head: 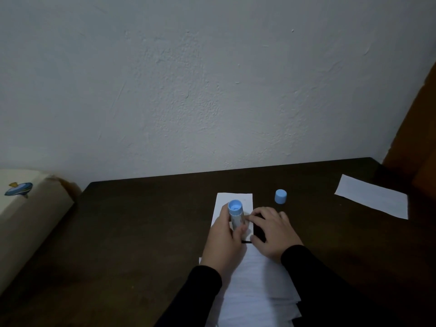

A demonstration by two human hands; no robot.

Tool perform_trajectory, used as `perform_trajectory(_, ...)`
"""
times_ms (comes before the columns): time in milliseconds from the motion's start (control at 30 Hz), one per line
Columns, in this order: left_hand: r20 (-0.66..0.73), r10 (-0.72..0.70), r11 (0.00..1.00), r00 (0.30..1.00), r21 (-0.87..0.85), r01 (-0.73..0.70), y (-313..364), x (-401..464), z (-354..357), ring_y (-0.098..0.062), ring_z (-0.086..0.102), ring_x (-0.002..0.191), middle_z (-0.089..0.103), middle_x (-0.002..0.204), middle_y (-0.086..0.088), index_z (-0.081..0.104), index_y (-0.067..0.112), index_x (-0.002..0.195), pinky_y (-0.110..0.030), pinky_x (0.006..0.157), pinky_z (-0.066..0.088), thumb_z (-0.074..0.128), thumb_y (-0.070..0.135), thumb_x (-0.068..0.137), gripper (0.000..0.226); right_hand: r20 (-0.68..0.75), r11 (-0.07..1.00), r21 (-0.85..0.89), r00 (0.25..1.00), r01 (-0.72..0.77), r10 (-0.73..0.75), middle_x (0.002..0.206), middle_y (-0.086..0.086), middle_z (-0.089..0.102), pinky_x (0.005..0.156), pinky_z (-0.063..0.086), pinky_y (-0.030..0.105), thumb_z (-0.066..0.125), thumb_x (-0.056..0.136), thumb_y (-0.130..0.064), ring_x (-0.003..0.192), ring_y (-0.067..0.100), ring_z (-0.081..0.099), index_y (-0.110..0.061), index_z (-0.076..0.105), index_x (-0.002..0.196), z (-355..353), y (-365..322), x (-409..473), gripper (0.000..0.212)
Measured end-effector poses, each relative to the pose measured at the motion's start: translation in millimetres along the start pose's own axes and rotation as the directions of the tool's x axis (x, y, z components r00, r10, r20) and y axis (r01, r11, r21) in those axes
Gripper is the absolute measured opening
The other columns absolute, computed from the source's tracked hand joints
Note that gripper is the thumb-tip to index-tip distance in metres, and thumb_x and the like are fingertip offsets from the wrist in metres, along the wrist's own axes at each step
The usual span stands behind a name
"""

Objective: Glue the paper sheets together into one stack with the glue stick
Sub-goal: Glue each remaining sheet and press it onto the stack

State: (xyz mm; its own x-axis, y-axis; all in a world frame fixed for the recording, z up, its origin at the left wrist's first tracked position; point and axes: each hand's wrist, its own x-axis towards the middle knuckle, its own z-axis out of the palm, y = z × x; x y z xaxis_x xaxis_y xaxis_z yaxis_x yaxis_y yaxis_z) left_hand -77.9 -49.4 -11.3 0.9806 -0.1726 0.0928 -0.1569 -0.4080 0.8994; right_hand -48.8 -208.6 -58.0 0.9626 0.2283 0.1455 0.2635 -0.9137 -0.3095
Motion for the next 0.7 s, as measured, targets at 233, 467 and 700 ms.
perform_trajectory(233, -0.041, -0.027, 0.995, 0.999, 0.094, 0.030, -5.8, 2.7, -6.3, 0.001, 0.055, 0.097, 0.055, 0.108, 0.017, 0.043, 0.039, 0.122, -0.015, 0.078, 0.047, 0.054, 0.009, 0.093, 0.043, 0.030, 1.000, -0.007, 0.999, -0.019, 0.019, 0.134, -0.012, 0.038, 0.105, 0.022, 0.033, 0.050, 0.089, -0.046, 0.128, 0.008, 0.029, -0.034, 0.042, 0.141, -0.5, -0.1, 0.8, 0.055)
perform_trajectory(467, -0.067, -0.121, 0.985, 0.990, 0.116, 0.128, -16.4, 8.8, -24.8, -0.005, 0.048, 0.117, 0.050, 0.126, 0.015, 0.039, 0.034, 0.134, -0.033, 0.102, 0.044, 0.056, 0.014, 0.093, 0.049, 0.072, 0.999, 0.000, 0.996, -0.047, 0.047, 0.135, -0.013, 0.037, 0.108, 0.020, 0.034, 0.049, 0.089, -0.046, 0.130, 0.007, 0.027, -0.036, 0.041, 0.142, -0.2, 0.5, 1.9, 0.054)
perform_trajectory(700, -0.135, -0.179, 0.981, 0.974, 0.048, 0.187, -23.0, 10.1, -39.7, -0.011, 0.047, 0.121, 0.052, 0.128, 0.009, 0.037, 0.031, 0.138, -0.040, 0.104, 0.043, 0.057, 0.014, 0.093, 0.051, 0.192, 0.994, 0.037, 0.977, -0.105, 0.096, 0.156, -0.015, 0.022, 0.118, 0.006, 0.049, 0.050, 0.092, -0.040, 0.145, 0.011, 0.010, -0.036, 0.039, 0.142, -7.0, -3.1, 5.2, 0.051)
